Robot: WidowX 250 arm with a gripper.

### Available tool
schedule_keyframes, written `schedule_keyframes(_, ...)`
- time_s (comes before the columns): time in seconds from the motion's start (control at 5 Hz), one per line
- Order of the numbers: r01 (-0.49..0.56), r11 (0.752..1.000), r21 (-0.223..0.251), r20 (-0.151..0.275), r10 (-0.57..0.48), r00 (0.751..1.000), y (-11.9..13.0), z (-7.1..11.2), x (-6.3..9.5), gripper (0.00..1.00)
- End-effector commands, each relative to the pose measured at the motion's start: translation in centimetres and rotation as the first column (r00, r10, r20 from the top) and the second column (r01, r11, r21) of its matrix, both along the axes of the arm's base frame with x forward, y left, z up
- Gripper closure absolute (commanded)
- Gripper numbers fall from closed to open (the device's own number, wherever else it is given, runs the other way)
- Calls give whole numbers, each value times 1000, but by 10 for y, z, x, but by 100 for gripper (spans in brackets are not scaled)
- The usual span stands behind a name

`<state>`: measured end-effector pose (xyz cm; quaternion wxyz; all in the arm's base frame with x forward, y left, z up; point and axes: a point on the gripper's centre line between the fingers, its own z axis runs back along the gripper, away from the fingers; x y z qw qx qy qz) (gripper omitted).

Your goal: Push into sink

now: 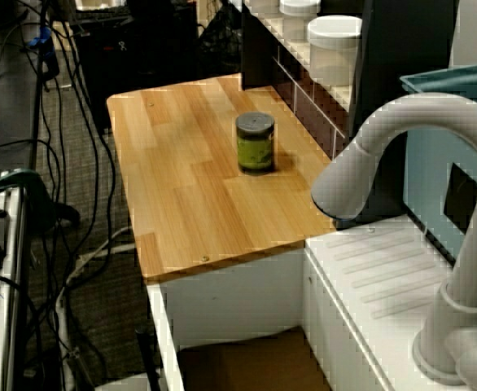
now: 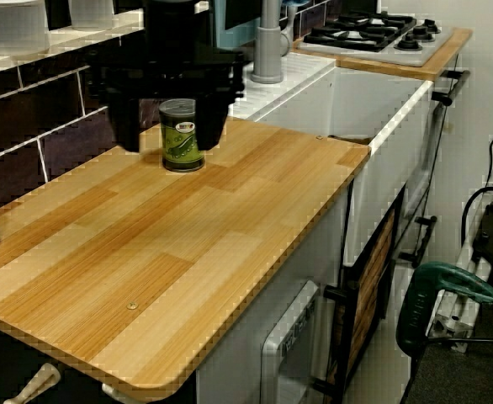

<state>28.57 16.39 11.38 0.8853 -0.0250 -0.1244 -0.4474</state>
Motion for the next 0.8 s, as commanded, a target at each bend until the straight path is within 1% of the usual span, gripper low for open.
schedule_keyframes(0.0, 81, 997, 18, 34, -82, 996, -3, 1, 26, 0)
schedule_keyframes(0.2, 67, 998, 0, 36, -67, 997, -10, -5, 38, 0)
schedule_keyframes(0.4, 70, 998, 5, 36, -70, 997, -22, -10, 48, 0)
schedule_keyframes(0.6, 95, 995, 8, 22, -95, 995, -36, -13, 57, 0)
